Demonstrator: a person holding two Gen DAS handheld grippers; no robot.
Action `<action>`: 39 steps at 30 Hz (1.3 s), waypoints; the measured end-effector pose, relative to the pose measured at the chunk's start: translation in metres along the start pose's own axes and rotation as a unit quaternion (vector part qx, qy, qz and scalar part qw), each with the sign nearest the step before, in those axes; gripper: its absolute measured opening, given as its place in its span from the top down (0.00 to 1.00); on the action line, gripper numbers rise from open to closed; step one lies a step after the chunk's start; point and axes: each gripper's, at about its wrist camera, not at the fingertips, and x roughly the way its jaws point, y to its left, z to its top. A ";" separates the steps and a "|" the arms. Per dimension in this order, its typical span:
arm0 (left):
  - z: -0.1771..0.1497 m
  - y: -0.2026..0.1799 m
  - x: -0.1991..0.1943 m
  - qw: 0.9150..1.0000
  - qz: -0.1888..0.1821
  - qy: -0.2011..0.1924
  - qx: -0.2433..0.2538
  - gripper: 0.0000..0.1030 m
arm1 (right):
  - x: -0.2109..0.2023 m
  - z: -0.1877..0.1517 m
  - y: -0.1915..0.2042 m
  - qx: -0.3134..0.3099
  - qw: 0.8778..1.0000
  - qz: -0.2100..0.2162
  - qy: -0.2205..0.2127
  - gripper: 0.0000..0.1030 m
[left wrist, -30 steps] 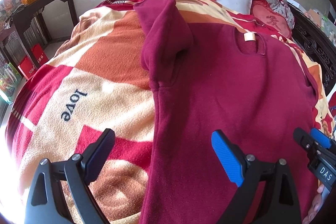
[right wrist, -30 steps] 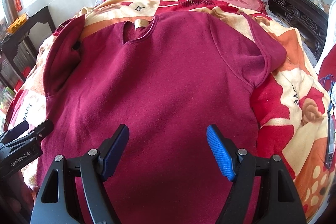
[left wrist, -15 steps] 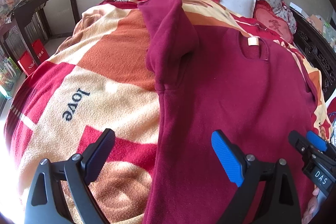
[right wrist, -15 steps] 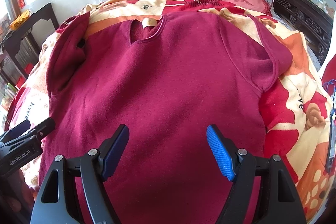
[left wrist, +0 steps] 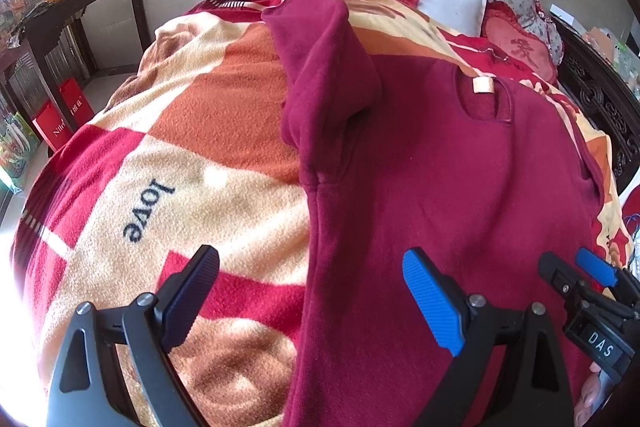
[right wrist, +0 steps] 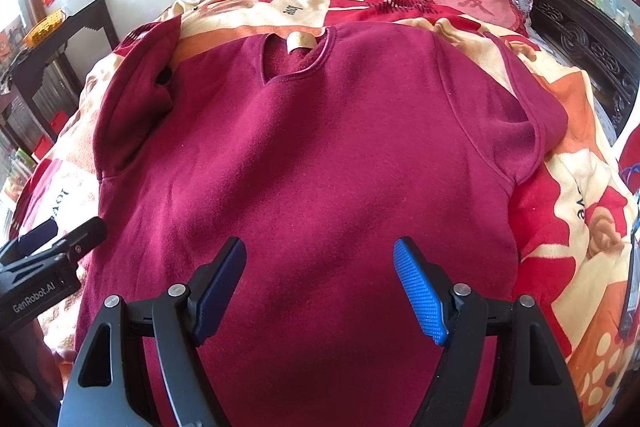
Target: Fold small clothes
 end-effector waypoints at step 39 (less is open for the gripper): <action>0.059 0.054 0.081 0.998 -0.018 0.028 -0.051 0.07 | 0.146 0.254 0.164 -0.052 0.985 0.164 -0.016 1.00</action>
